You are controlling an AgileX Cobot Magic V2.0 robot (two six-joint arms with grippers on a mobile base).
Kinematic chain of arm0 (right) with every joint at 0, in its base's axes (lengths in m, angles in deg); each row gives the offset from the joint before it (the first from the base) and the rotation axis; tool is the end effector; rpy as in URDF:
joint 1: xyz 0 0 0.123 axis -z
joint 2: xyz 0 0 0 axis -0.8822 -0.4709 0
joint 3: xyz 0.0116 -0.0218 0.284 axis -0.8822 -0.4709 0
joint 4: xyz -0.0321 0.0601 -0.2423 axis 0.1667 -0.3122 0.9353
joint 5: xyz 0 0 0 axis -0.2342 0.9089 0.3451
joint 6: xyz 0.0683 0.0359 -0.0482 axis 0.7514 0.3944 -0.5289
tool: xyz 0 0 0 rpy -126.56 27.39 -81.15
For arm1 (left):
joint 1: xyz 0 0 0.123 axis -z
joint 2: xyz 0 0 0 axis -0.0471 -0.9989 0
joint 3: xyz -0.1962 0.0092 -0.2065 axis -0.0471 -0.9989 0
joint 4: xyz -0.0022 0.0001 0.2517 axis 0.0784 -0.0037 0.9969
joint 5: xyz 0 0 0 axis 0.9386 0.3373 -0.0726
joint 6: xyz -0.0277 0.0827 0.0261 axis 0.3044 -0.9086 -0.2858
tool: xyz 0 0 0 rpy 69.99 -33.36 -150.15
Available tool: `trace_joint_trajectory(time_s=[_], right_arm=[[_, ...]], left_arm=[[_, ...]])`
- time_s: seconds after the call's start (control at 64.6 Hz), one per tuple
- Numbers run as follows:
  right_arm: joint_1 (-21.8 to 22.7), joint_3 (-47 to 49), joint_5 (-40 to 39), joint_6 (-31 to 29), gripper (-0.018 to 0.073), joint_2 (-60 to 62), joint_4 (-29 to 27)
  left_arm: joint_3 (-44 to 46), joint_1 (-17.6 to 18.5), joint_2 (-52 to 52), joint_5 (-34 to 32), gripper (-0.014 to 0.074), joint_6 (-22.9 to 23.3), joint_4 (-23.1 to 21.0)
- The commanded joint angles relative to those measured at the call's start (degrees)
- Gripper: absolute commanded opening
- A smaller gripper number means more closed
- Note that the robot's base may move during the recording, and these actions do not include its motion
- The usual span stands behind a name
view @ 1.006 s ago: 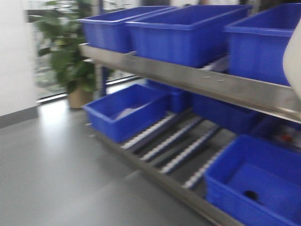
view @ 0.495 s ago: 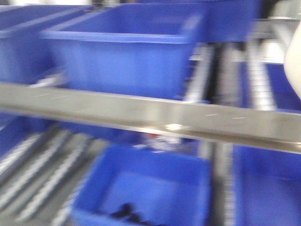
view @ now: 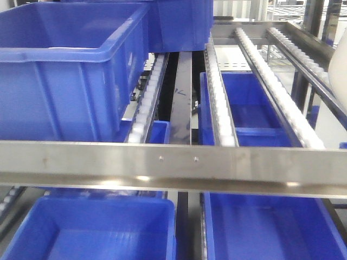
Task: Move white bin to right shelf second layer
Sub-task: 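Move the held bin with the right gripper over the second shelf layer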
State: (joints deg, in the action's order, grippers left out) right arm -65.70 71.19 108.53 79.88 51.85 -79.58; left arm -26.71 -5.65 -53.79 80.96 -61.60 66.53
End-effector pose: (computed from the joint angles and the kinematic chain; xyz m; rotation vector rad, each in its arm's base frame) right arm 0.1056 0.0097 0.3397 -0.0840 2.1930 0.0738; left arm 0.0562 0.0027 0.2017 -0.0226 1.5866 0.0552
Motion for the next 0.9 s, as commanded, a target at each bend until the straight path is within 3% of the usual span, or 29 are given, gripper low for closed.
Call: trace_joint_trajectory(time_s=[0.0,0.433,0.882], right_arm=[[-0.15,1.66,-4.65,-0.17,0.0055,-0.09,-0.20],[-0.15,1.66,-4.65,-0.17,0.0055,-0.09,-0.20],[-0.15,1.66,-4.65,-0.17,0.0055,-0.09,-0.20]], left_arm=[[-1.65,0.88,1.23,-4.66,0.0085,0.30,-0.43],[-1.65,8.19,1.23,-4.66,0.0085,0.30,-0.43],[-1.65,8.02,1.13,-4.66,0.0085,0.30,-0.43]])
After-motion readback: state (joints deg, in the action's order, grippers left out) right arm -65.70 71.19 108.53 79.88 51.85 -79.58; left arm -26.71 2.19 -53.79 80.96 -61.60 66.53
